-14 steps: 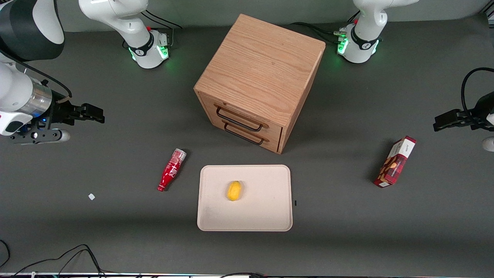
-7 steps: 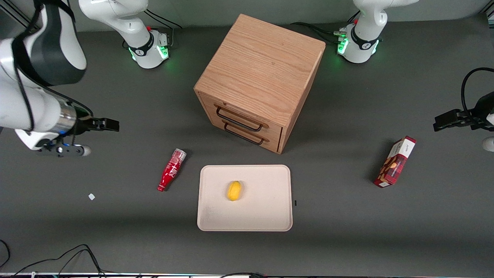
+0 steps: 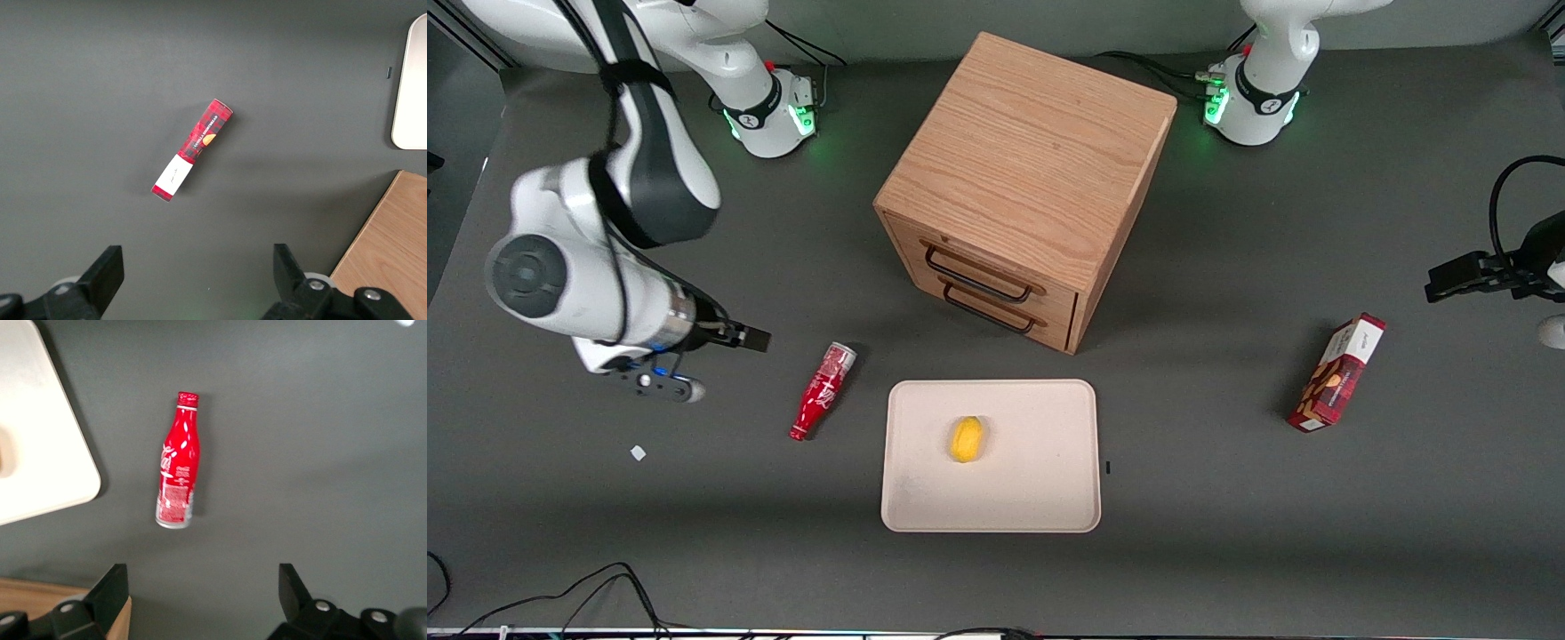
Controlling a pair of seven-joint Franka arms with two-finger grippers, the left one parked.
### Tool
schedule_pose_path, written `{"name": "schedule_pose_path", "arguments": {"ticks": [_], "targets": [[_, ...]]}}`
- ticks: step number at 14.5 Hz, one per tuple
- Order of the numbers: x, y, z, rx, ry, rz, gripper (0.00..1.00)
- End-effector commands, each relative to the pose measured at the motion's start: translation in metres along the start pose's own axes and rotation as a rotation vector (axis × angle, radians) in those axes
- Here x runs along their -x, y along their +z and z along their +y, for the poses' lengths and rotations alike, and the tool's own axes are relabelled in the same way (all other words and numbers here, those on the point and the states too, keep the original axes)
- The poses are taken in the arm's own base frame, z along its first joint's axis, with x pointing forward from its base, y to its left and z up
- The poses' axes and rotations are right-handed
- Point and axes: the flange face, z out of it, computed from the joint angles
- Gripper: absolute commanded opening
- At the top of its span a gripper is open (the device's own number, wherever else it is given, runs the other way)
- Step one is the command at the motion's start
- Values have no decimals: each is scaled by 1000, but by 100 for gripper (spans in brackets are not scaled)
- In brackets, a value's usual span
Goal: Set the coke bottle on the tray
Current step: 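Lower the open right gripper over the bottle and close on it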
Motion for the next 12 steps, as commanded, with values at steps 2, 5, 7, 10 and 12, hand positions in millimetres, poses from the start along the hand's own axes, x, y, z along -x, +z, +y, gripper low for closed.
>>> {"name": "schedule_pose_path", "arguments": {"ticks": [2,5,7,10,12], "targets": [[25,75,-12,-52,107,62,100],[35,125,-16,-75,140,83,100],[32,142,-22,-88,143,89,100],[23,169,-27,-119,180,115,100],[17,181,-31,-144,206,136,100]]}}
